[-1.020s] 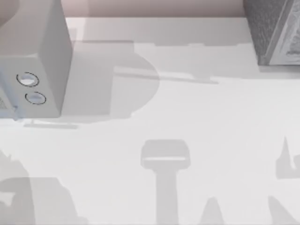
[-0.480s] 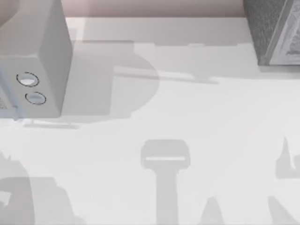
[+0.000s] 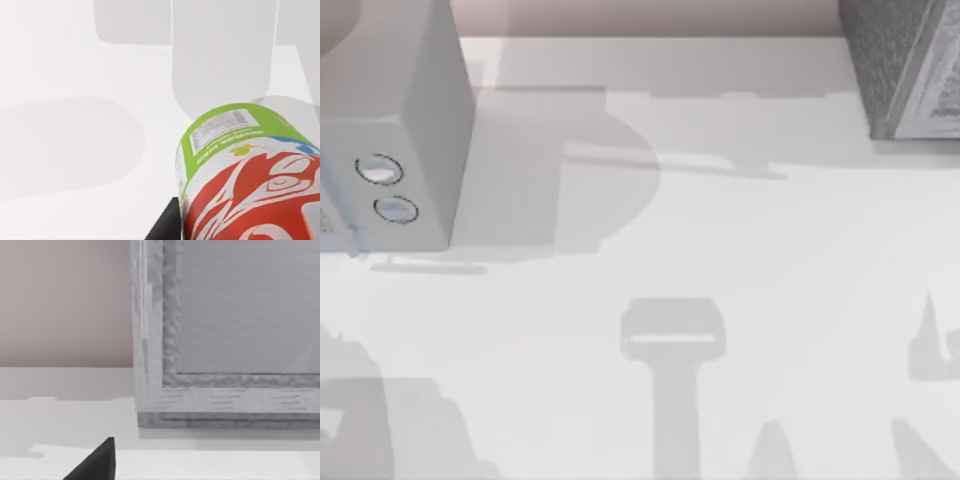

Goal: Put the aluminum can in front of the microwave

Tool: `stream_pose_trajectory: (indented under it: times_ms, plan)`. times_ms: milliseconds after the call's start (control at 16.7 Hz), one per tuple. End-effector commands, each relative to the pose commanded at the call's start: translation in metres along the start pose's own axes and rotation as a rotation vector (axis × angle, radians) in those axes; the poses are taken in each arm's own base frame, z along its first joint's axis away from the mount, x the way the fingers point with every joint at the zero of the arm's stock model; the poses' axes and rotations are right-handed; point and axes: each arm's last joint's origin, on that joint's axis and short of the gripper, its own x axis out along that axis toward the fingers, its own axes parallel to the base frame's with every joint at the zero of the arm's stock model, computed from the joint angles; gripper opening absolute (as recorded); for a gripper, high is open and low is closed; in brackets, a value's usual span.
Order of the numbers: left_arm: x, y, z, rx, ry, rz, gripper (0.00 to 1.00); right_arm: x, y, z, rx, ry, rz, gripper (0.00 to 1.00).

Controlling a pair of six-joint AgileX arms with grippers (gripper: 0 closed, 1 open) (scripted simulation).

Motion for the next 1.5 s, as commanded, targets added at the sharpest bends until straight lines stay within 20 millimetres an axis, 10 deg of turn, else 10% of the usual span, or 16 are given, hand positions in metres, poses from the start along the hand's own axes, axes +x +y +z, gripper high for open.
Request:
stream_pose_trajectory:
  times_ms: [480, 1080, 1500]
  plan:
    - [0.0, 0.0, 0.0, 0.0, 0.0, 0.0, 0.98, 0.0, 0.0, 0.0, 0.0, 0.0, 0.0, 1.0]
    - [-0.001, 0.0, 0.0, 0.0, -0.001, 0.0, 1.0, 0.0, 0.0, 0.0, 0.0, 0.0, 0.0, 1.0]
    - [-0.04, 0.0, 0.004, 0.0, 0.0, 0.0, 1.0, 0.0, 0.0, 0.0, 0.0, 0.0, 0.0, 1.0]
